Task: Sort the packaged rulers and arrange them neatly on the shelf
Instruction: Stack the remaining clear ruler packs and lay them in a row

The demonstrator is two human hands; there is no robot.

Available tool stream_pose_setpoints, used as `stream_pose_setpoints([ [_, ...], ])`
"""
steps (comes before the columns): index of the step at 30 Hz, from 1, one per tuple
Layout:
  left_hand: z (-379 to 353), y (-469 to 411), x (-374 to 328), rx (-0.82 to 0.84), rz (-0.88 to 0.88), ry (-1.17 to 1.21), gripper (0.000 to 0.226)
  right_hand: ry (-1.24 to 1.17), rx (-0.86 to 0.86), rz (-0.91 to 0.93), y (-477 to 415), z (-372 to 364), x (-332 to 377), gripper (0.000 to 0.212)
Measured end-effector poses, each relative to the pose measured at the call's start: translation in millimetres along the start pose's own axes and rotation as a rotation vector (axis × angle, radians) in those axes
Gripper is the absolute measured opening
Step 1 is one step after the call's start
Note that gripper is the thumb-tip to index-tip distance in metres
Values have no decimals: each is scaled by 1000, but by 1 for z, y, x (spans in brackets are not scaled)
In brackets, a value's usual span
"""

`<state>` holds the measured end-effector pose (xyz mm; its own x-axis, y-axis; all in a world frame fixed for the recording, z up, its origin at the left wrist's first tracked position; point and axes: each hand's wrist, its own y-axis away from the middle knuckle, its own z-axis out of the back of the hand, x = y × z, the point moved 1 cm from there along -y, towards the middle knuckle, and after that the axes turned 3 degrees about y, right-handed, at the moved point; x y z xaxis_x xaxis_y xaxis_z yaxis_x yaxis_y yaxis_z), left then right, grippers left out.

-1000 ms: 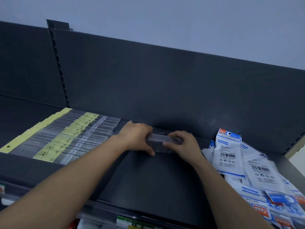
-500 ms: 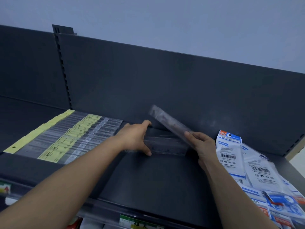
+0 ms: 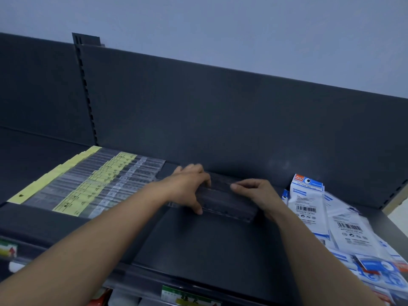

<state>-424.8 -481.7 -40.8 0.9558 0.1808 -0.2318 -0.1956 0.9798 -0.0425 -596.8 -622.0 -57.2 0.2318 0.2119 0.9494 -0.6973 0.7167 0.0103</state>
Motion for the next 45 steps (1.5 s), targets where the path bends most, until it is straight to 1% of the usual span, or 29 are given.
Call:
stream_pose_setpoints([
  [2, -1, 1, 2, -62, -14, -48, 99, -32, 7, -19, 3, -2, -4, 22],
  [3, -1, 2, 3, -40, -2, -69, 112, -28, 2, -26, 3, -3, -4, 26],
  [4, -2, 2, 4, 2, 25, -82, 120, -18, -7, -40, 4, -3, -4, 30],
  [5, -2, 1, 5, 42, 52, -85, 120, -8, -35, -59, 3, -3, -5, 34],
  [7, -2, -1, 7, 61, 86, -78, 105, -14, -140, -75, 3, -4, -6, 37],
  [9, -3, -1, 6, 6, 93, -66, 86, -85, -225, -72, 4, -8, -7, 36],
  [11, -6, -3, 5, -14, 93, -19, 78, -156, -223, -61, 5, -14, -5, 34],
  [12, -7, -4, 4, -9, 85, -10, 78, -169, -212, -48, 5, -17, -3, 33],
  [14, -9, -2, 1, 2, 67, -57, 81, -108, -222, -18, 3, -21, -2, 27],
  [16, -10, 3, 2, 26, 110, -144, 91, 13, -273, -19, 1, -22, -8, 13],
  [17, -10, 6, 3, 35, 141, -173, 94, 53, -285, -26, 0, -22, -11, 10],
  [18, -10, 7, 4, 35, 158, -189, 92, 74, -275, -31, -1, -23, -11, 9],
  [20, -11, 8, 2, 9, 155, -196, 80, 77, -240, -20, -2, -25, -9, 9],
  [22, -13, 9, -1, -63, 137, -207, 73, 55, -245, 27, -2, -24, -6, 3],
  [24, -14, 10, -4, -87, 148, -211, 76, 32, -261, 43, -3, -21, -8, 8],
  [27, -13, 13, 0, -31, 223, -215, 97, 60, -288, -29, -1, -20, -14, 15],
  [28, -12, 14, 2, -26, 245, -211, 100, 60, -291, -40, 0, -22, -13, 19],
  [30, -11, 15, 2, -21, 235, -194, 94, 25, -276, -40, 1, -30, -11, 25],
  [32, -13, 15, 0, -17, 184, -169, 88, 5, -274, -34, 0, -35, -11, 24],
  [34, -13, 17, 1, -3, 195, -156, 90, 49, -293, -37, 0, -36, -11, 23],
  [37, -9, 20, 8, 22, 260, -174, 94, 84, -299, -49, -1, -35, -12, 30],
  [39, -8, 20, 12, 47, 238, -164, 92, 98, -294, -39, -1, -36, -12, 29],
  [41, -9, 19, 13, 27, 211, -146, 89, 91, -285, -32, 0, -37, -11, 25],
  [45, -10, 14, 16, -55, 151, -90, 70, -56, -272, -19, 0, -35, -8, 22],
])
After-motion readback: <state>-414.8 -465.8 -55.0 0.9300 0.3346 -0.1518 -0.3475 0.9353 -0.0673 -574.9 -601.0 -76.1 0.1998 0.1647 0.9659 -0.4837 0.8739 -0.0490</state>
